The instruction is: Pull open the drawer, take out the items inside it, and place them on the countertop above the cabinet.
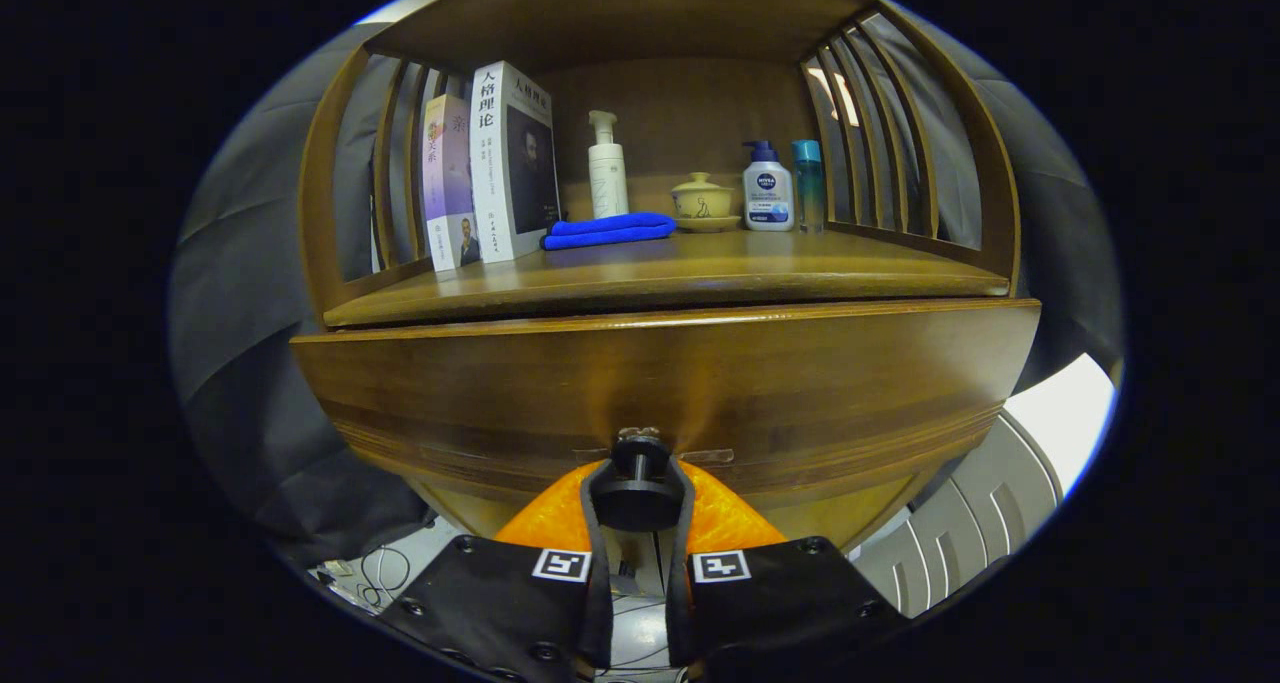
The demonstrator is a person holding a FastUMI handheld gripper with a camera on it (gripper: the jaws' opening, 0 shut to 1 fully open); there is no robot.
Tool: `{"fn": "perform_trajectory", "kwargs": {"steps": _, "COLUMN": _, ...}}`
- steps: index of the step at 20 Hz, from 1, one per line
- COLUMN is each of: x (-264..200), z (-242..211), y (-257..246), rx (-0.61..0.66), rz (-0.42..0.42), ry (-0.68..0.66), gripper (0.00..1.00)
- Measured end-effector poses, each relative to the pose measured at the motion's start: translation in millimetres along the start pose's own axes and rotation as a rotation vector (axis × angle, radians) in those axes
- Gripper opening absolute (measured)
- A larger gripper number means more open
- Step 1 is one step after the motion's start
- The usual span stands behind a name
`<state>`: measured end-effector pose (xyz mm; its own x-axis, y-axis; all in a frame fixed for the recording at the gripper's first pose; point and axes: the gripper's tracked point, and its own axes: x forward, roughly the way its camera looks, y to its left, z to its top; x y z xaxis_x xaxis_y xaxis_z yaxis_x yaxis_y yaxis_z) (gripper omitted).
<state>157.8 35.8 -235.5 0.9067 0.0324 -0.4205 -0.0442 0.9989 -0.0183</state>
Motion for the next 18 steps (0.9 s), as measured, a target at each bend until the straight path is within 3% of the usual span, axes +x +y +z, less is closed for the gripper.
{"fn": "perform_trajectory", "kwargs": {"steps": 18, "x": -87.7, "z": -45.2, "y": 2.8, "rx": -0.049, "rz": 0.011, "ry": 0.014, "gripper": 0.23}}
